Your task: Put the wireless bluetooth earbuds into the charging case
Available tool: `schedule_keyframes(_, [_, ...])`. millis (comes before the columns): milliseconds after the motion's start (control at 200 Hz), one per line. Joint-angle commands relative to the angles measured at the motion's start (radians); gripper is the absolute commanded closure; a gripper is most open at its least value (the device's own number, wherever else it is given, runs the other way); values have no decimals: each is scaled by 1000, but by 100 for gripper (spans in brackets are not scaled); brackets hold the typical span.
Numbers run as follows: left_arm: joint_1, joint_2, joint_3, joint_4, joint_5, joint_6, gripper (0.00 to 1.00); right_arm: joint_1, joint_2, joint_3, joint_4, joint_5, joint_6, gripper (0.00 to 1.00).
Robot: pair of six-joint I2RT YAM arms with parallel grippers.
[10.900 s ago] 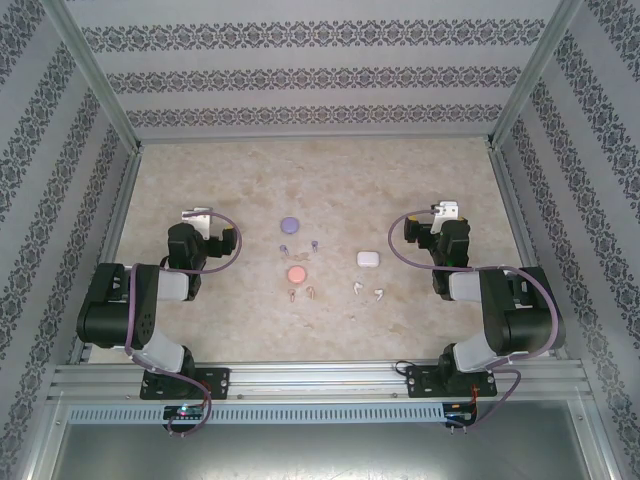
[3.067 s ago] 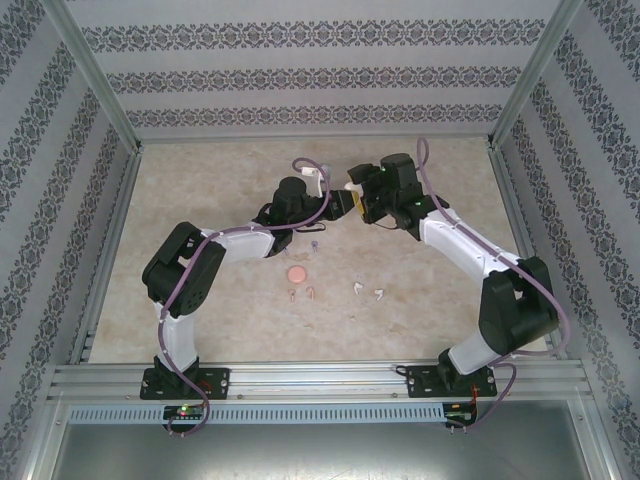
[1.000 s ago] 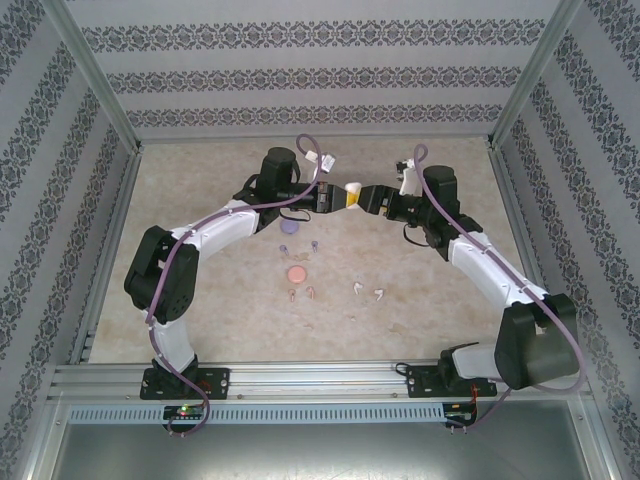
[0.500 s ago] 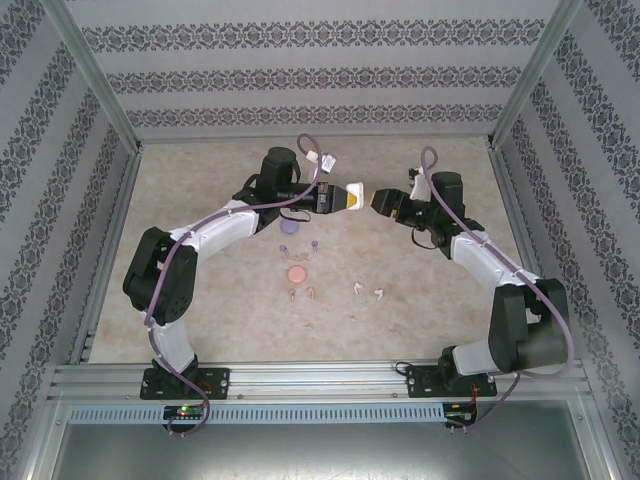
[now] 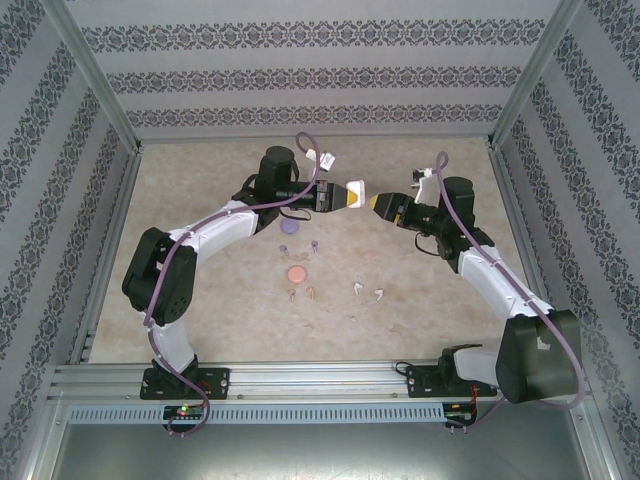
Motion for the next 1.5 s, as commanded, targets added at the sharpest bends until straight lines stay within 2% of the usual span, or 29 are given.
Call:
schedule_keyframes(0, [-11,-31,-43,206,5,-109,100,-4,18,-29,177,-31,158,45])
schedule_keyframes(145, [-11,-14,-81,392,-47,-230,100,-1,51,-89,470,-8,411,49])
schedule_keyframes(275, [-11,15,-86,500,-73,-308,100,9,72,-106,574,21,517,52])
schedule_keyframes(505, [-11,57,-70,583,-84,-377,100,21,87,-101,618,40,541,53])
schedule_keyframes(1244, [-32,57,-54,533,-75,-335,100,55,186,-55,705,44,597,60])
schedule_keyframes(1494, [-42,61,-50,516,-76,-321,100,55,201,-47,746,41,629,68])
